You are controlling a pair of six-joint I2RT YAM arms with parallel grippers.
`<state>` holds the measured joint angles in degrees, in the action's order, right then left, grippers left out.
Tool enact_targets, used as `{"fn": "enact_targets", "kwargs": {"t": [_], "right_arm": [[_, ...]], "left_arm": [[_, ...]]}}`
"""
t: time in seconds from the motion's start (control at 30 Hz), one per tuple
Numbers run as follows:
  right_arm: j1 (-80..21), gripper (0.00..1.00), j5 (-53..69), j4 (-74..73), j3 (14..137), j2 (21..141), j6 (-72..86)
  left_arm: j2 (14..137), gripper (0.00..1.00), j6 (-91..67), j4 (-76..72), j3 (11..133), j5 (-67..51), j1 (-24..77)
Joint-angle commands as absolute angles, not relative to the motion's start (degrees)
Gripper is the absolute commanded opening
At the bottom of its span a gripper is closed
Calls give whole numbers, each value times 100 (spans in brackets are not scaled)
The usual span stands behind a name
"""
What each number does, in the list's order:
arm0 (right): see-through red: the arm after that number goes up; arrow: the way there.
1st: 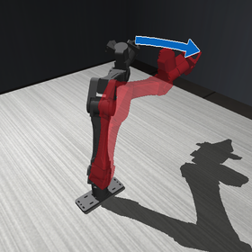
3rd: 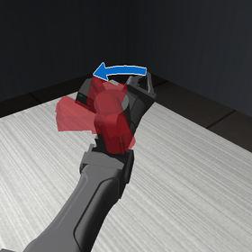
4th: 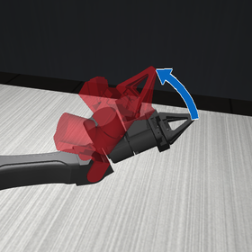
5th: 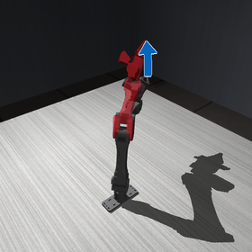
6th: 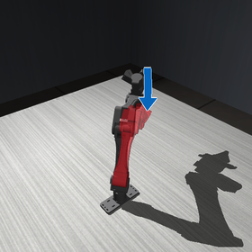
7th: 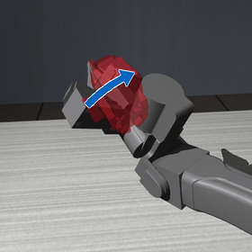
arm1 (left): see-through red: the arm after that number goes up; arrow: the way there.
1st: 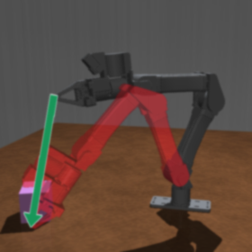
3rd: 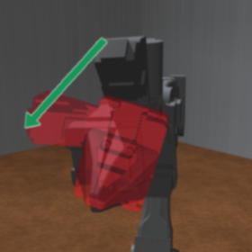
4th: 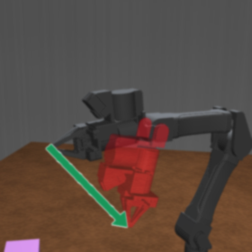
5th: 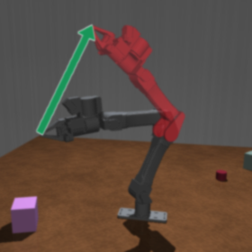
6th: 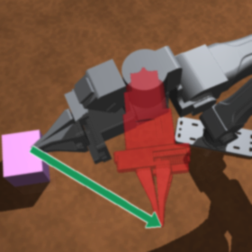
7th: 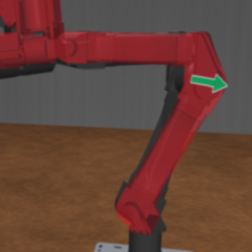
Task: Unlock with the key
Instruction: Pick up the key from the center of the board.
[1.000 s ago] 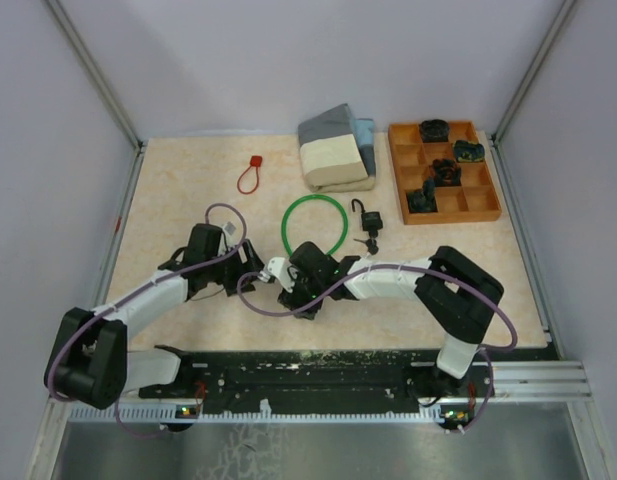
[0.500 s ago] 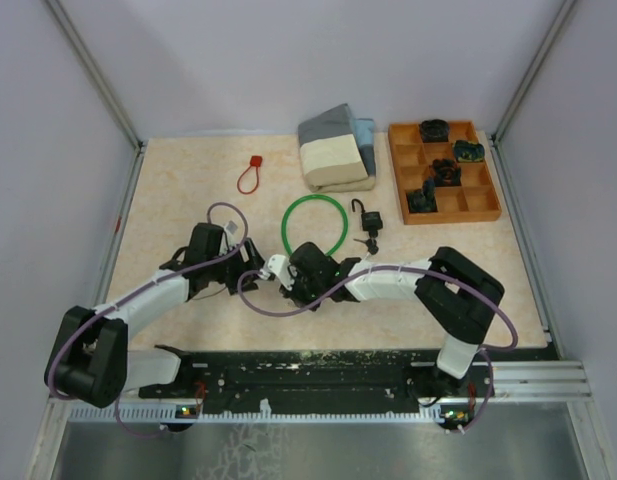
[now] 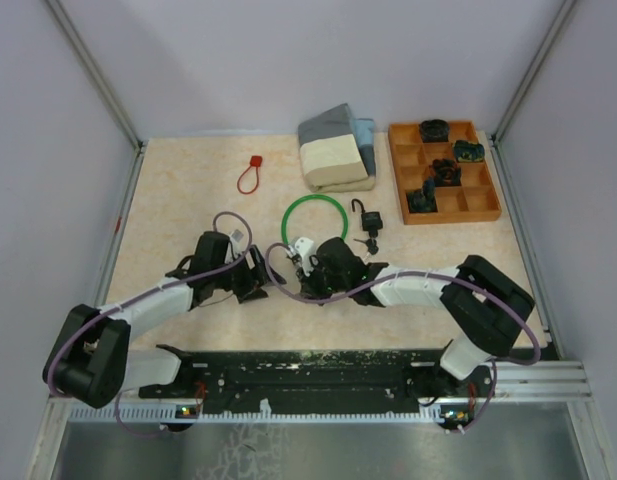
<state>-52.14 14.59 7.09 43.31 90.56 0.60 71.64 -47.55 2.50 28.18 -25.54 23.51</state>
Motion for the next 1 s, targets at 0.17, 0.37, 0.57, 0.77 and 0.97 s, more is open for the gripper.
{"fn": "enact_targets", "kwargs": {"t": [0.17,0.37,0.57,0.77,0.97], "right_arm": [[-5186,0,1446,1984,3855,8593,796],[-5194,0,1273,2372,3578,8385,947],[-5207,0,1178,2562,3401,8274,959],[-5212,0,1098,2663,3273,8168,941],[-5221,1,1051,2709,3235,8043,861]], "left_arm": [[7257,79,-6077,-1251,2278,-2841,2677],[7660,72,-6616,-1922,2234,-2798,2944],[8050,47,-6887,-2368,2276,-2725,3115],[8085,26,-6964,-2468,2309,-2573,3153],[8061,0,-6850,-2277,2469,-2476,3209]]}}
